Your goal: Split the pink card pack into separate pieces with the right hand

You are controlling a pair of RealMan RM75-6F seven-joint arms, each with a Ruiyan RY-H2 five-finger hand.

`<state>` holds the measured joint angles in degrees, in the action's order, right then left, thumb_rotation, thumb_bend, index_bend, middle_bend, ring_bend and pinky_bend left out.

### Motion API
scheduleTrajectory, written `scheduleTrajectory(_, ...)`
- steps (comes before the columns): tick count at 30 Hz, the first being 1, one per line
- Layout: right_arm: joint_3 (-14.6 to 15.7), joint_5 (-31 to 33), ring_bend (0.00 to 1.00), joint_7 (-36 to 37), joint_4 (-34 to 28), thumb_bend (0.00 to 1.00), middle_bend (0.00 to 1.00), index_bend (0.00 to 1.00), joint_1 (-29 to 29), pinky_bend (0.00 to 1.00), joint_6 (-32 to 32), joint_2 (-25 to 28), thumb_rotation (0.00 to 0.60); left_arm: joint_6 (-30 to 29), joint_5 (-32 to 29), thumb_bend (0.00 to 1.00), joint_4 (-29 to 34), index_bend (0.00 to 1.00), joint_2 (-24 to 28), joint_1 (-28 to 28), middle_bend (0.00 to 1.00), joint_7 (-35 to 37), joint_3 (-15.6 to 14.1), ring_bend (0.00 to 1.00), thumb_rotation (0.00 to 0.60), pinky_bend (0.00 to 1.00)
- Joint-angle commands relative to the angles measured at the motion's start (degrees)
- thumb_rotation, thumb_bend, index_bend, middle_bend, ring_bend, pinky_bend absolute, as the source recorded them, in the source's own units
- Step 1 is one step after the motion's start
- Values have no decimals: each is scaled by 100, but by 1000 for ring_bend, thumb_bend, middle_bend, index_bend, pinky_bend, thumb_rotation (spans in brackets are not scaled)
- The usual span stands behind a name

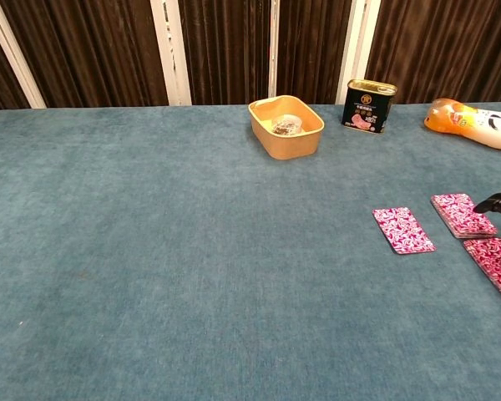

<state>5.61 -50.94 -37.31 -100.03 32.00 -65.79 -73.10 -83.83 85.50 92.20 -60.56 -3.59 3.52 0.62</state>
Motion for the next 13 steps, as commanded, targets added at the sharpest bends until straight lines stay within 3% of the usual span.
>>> scheduleTrajectory(1, -14, -55, 0, 22, -64, 253, 0, 0, -63, 0, -82, 101, 600, -9, 6, 0, -2, 0, 1, 2, 0, 12, 3, 0, 600, 0)
scheduleTrajectory(6, -11, -641, 0, 332, -176, 253, 0, 0, -321, 0, -593, 415, 600, -99, 44, 0, -24, 0, -15, 21, 0, 63, 25, 0, 600, 0)
scheduleTrajectory(10, 156, -1792, 0, 1019, -12, 254, 0, 0, -899, 0, -1622, 777, 600, -307, 176, 0, -70, 0, -18, 111, 0, 37, -10, 0, 600, 0)
scheduleTrajectory(13, 187, -2252, 0, 1610, 220, 252, 0, 0, -1270, 0, -2186, 894, 600, -503, 263, 0, -124, 0, -46, 184, 0, -11, -9, 0, 600, 0)
